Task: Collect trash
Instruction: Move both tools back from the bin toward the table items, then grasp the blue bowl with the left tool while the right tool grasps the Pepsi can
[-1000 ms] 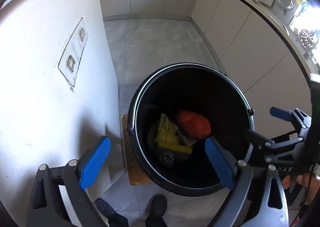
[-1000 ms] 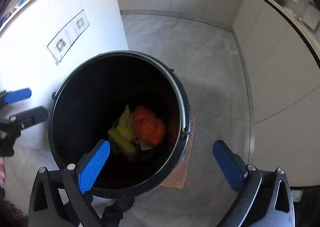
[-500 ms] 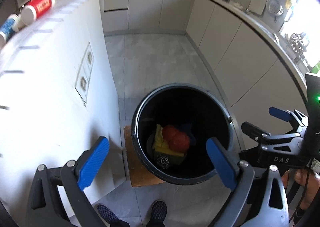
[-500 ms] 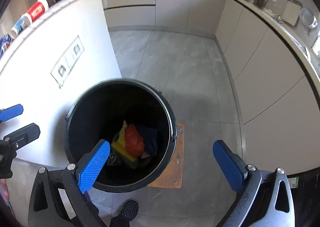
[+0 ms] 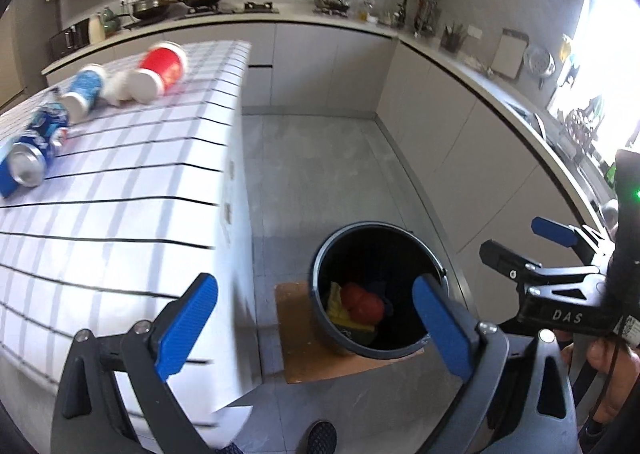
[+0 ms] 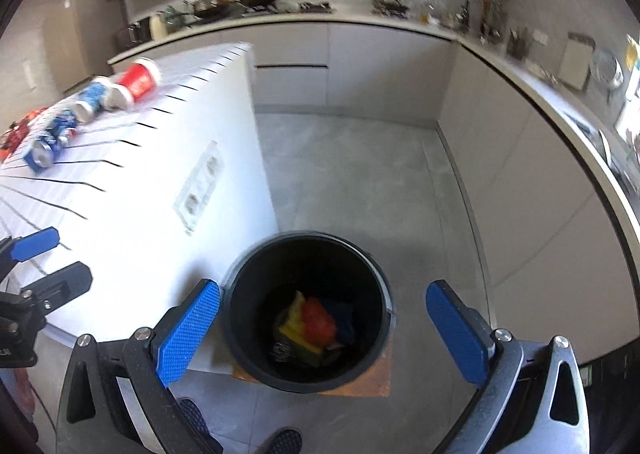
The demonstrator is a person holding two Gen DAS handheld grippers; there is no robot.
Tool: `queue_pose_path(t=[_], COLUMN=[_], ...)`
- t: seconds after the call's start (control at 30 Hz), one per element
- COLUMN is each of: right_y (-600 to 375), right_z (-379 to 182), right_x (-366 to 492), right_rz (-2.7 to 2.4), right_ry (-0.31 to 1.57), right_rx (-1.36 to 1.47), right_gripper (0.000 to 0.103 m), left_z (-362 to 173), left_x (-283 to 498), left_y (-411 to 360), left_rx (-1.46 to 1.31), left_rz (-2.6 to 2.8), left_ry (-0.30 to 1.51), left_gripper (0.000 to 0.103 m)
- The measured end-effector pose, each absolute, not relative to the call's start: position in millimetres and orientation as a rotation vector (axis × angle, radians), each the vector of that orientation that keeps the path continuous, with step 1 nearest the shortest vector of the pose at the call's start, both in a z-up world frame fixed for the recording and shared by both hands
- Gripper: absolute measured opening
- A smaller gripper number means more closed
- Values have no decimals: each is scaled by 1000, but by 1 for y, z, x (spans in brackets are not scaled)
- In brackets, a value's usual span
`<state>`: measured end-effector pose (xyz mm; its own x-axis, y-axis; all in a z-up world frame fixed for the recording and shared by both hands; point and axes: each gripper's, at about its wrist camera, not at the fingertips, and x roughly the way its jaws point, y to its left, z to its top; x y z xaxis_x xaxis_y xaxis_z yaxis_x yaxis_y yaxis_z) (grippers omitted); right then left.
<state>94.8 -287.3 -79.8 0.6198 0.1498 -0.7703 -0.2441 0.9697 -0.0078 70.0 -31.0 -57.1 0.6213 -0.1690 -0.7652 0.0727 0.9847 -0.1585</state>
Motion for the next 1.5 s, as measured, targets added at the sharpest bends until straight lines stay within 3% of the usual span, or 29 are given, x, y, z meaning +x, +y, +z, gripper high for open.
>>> queue_pose_path(t=[0.77, 1.5], right_y=[-106, 52], right_z=[-19, -21], right_x=[69, 89], right_rz=[548, 613], right_ry=[729, 765], right_rx=[-188, -213], right_gripper=[103, 103], left_z=[-25, -45], left_x=[13, 18], left_y=[147, 301], left_rx=[-227, -255], left_rz=[171, 292], left_ry=[753, 756], left_gripper=[99, 99])
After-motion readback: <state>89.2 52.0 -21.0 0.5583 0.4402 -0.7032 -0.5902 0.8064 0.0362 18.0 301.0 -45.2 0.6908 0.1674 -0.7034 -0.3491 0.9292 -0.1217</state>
